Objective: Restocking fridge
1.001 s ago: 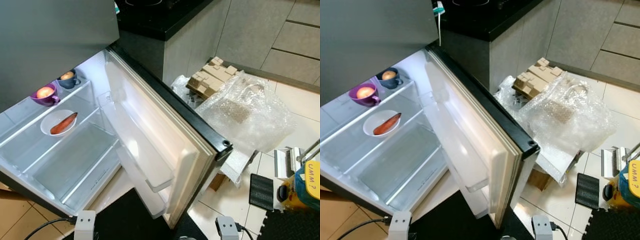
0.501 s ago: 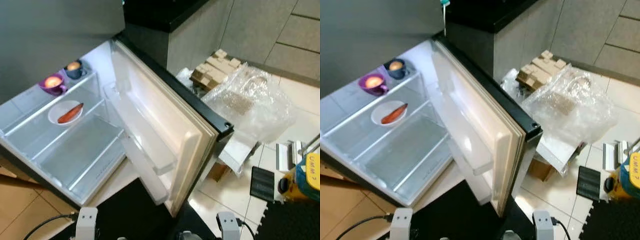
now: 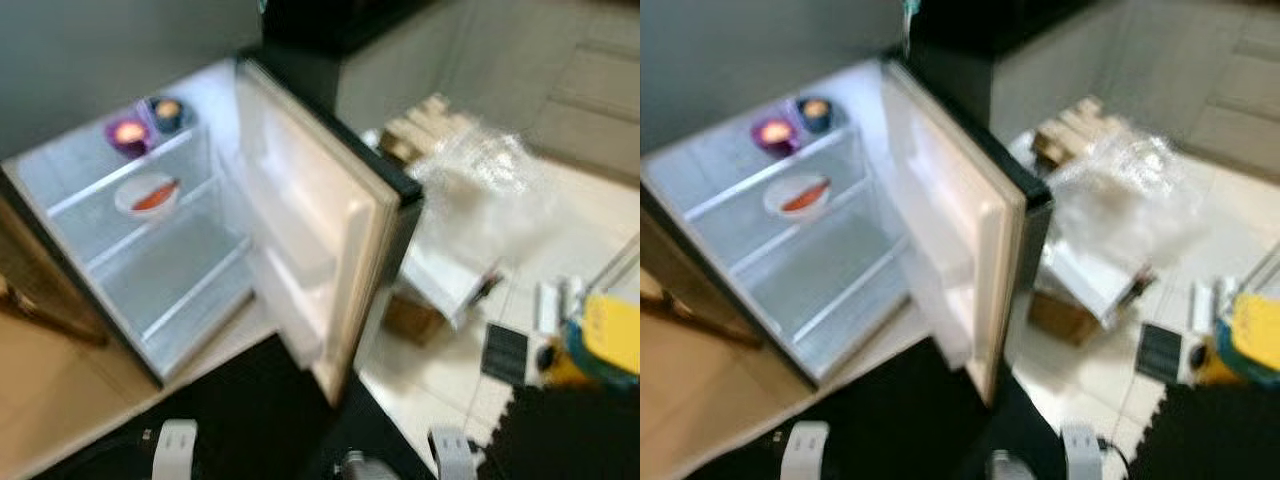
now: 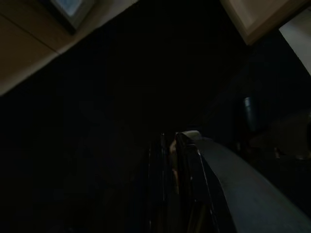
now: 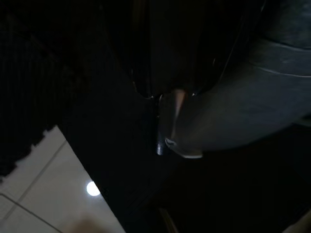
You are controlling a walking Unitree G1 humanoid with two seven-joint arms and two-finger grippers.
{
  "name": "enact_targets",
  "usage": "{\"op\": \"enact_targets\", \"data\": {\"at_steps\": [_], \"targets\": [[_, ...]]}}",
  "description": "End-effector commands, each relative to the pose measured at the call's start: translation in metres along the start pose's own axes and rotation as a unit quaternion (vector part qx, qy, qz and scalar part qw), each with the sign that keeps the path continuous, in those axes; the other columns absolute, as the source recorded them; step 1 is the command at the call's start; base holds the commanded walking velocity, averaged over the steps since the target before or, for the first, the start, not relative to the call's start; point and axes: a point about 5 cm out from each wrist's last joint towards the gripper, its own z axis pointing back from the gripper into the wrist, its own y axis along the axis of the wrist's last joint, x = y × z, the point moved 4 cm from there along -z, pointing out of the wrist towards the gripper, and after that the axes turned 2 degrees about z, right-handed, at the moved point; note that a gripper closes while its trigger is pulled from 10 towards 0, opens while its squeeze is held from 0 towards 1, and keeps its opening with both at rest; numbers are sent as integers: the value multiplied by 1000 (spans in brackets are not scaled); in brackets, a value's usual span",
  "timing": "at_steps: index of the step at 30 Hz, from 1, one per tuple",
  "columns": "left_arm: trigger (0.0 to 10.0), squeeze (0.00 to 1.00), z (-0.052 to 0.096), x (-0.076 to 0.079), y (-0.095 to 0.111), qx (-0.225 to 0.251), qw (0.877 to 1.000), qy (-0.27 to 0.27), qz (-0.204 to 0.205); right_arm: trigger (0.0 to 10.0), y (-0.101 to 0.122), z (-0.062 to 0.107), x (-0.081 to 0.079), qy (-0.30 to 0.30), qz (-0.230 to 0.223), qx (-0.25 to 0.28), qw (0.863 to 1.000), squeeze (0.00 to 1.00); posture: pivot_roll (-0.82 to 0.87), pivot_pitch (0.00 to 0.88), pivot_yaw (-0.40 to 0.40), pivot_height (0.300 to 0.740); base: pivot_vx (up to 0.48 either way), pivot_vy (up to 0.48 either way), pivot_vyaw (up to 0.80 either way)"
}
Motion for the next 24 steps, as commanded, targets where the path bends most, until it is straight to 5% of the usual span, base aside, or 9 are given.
{"op": "enact_targets", "data": {"at_steps": [1, 15, 24], "targets": [[10000, 0, 4, -6, -8, -12, 1000, 6, 5, 10000, -7, 1, -4, 7, 0, -15, 1000, 0, -143, 137, 27, 721, 0, 0, 0], [10000, 0, 6, -18, -6, -6, 1000, 23, -5, 10000, 10, 0, 7, 5, 5, 14, 1000, 0, -143, 140, 29, 721, 0, 0, 0], [10000, 0, 7, -22, -4, 5, 999, 47, 27, 10000, 18, -3, 0, 10, 7, 29, 1000, 0, -137, 141, 23, 721, 0, -353, 0]]}}
